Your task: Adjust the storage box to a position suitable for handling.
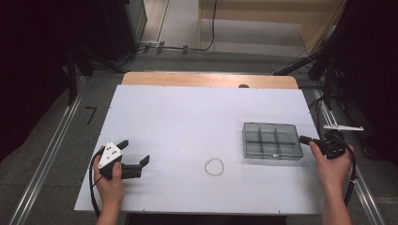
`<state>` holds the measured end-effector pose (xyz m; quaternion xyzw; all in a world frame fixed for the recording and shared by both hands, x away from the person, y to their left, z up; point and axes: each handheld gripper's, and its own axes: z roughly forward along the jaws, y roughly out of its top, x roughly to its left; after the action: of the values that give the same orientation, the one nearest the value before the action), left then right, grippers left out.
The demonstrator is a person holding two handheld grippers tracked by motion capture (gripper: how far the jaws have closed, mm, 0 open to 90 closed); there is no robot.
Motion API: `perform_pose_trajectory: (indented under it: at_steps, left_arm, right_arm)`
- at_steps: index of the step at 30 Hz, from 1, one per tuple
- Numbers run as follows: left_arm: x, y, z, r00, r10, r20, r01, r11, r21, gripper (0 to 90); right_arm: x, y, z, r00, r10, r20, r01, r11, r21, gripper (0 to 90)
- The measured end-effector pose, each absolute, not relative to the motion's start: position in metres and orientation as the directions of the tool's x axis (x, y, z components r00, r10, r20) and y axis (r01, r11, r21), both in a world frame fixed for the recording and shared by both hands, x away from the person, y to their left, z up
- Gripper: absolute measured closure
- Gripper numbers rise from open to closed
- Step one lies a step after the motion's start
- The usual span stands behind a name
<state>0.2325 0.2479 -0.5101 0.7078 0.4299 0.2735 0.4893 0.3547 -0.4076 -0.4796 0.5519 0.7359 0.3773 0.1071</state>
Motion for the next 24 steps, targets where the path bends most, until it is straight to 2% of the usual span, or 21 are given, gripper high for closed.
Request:
perform_pose_trajectory:
  at_steps: [8, 24]
  left_arm:
    - [0.233, 0.248, -0.51, 0.48, 0.877, -0.036, 0.344, -0.15, 0.927, 0.1]
    - [0.233, 0.249, -0.51, 0.478, 0.877, -0.04, 0.346, -0.147, 0.927, 0.1]
  right_arm:
    - [0.355, -0.406, -0.485, -0.391, 0.871, 0.296, 0.755, 0.12, 0.644, 88.1]
    - [0.342, -0.406, -0.49, -0.381, 0.858, 0.345, 0.777, 0.095, 0.622, 88.3]
